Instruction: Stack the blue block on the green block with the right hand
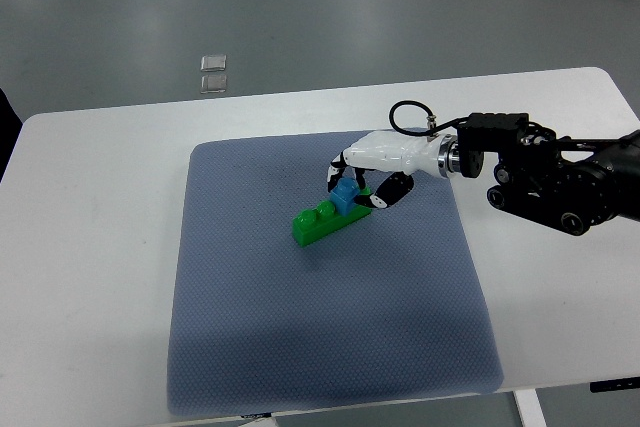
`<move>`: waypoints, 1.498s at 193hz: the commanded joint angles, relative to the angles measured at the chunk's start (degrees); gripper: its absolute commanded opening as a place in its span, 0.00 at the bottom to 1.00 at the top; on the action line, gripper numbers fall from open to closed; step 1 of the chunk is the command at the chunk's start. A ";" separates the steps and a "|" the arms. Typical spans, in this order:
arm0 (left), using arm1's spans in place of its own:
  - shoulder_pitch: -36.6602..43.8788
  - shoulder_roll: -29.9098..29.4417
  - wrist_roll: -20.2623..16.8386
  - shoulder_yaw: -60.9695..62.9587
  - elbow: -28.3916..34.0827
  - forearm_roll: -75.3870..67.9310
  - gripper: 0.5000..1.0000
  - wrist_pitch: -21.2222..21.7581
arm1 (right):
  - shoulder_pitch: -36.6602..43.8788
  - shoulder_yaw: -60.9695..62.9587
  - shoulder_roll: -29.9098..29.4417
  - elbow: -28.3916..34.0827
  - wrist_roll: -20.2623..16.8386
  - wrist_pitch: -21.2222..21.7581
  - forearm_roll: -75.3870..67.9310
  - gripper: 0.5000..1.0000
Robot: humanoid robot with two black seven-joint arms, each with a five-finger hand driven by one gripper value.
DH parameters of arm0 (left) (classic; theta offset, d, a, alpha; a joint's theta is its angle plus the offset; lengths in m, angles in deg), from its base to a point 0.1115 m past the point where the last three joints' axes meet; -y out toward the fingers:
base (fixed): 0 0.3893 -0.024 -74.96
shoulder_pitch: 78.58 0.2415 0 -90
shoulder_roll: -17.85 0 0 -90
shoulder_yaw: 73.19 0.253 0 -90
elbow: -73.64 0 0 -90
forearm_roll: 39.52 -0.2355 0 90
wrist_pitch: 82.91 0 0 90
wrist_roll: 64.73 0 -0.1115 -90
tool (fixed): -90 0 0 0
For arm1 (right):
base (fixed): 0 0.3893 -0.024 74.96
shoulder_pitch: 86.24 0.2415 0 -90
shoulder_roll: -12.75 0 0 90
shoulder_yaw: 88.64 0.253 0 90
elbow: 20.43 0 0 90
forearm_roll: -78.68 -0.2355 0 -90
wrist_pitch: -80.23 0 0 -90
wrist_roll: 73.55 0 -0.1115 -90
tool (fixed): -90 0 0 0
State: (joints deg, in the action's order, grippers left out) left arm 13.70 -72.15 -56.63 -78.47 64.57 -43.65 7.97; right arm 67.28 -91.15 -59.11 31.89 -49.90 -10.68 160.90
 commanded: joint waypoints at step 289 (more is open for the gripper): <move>0.00 0.00 -0.01 0.00 0.02 0.00 1.00 0.00 | 1.16 7.34 1.81 0.77 0.61 5.30 -4.43 0.85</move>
State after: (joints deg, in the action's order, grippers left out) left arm 13.70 -72.16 -56.65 -78.47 64.57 -43.65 7.97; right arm 68.89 -85.76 -57.30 32.75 -49.09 -5.53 159.39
